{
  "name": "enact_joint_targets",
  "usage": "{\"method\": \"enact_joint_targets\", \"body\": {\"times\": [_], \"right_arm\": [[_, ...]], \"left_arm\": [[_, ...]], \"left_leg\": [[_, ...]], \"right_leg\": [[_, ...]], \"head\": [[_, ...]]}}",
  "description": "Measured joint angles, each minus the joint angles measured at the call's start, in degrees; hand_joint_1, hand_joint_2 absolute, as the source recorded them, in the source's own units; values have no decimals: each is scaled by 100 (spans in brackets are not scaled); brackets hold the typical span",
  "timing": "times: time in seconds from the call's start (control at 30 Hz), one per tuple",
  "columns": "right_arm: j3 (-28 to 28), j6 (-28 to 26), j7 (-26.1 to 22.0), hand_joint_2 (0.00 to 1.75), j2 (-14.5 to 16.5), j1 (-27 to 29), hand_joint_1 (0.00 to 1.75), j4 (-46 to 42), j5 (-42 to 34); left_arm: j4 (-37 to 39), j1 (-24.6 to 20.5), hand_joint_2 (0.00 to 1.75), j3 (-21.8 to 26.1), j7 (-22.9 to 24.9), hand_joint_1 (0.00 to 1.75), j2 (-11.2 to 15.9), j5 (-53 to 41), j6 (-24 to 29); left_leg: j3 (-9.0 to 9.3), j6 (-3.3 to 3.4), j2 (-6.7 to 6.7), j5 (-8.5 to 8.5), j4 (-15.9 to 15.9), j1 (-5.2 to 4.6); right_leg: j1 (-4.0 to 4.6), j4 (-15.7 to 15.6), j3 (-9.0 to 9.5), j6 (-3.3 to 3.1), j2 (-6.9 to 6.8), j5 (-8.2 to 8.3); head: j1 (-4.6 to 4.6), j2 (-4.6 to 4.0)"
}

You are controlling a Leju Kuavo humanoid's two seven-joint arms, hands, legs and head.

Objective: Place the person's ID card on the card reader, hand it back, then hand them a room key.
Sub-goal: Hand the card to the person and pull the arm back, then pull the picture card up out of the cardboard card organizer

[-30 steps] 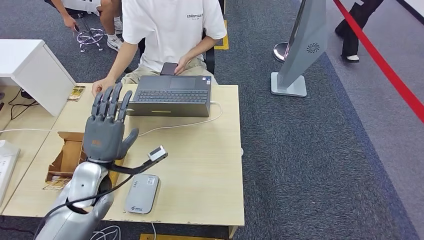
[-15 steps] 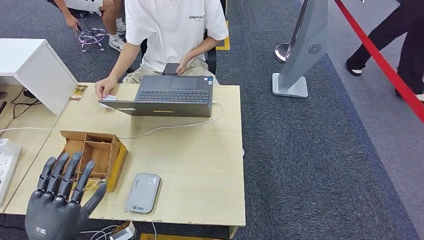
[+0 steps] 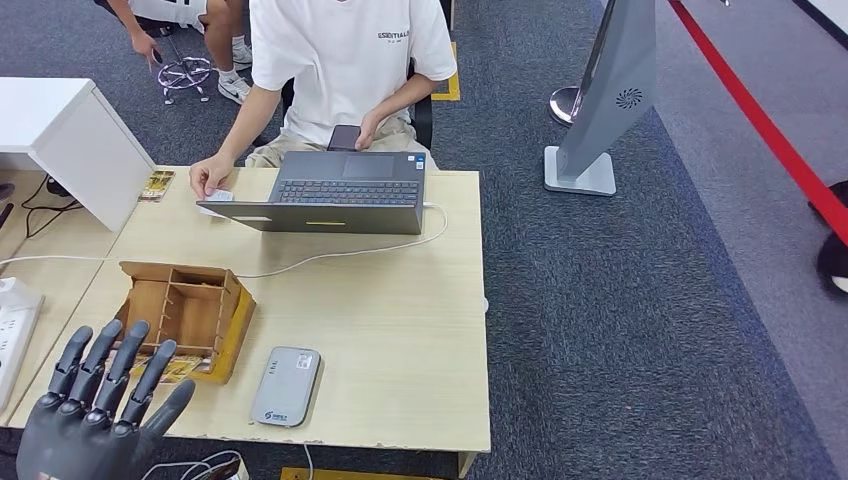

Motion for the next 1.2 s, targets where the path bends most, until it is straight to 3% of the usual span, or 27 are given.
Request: {"method": "enact_joint_targets", "body": {"times": [0.47,0.77,0.93,1.07,1.2], "right_arm": [[0,-7,1,175,0,-22,0,0,1],[0,-17,7,175,0,-22,0,0,3],[0,3,18,175,0,-21,0,1,22],[0,11,16,175,0,-17,0,4,26],[0,9,3,175,0,-10,0,5,23]], "left_arm": [[93,57,175,355,-209,0,-1,144,0],[175,70,175,543,-811,0,-134,447,0],[325,60,175,943,-1891,0,-487,876,0],[687,-10,175,1587,-2998,0,-990,1124,-1],[1216,-51,175,2135,-2867,0,-1245,1007,-1]], "left_leg": [[0,0,0,0,0,-1],[0,0,0,0,0,-1],[0,0,0,0,0,-1],[1,0,0,0,0,-2],[3,0,1,0,0,-1]], "right_leg": [[-1,0,1,0,-1,0],[0,0,1,0,-1,0],[-1,0,2,0,0,0],[-1,-1,2,0,0,0],[-1,0,1,0,0,0]], "head": [[0,0],[0,0],[0,0],[1,0],[0,0]]}}
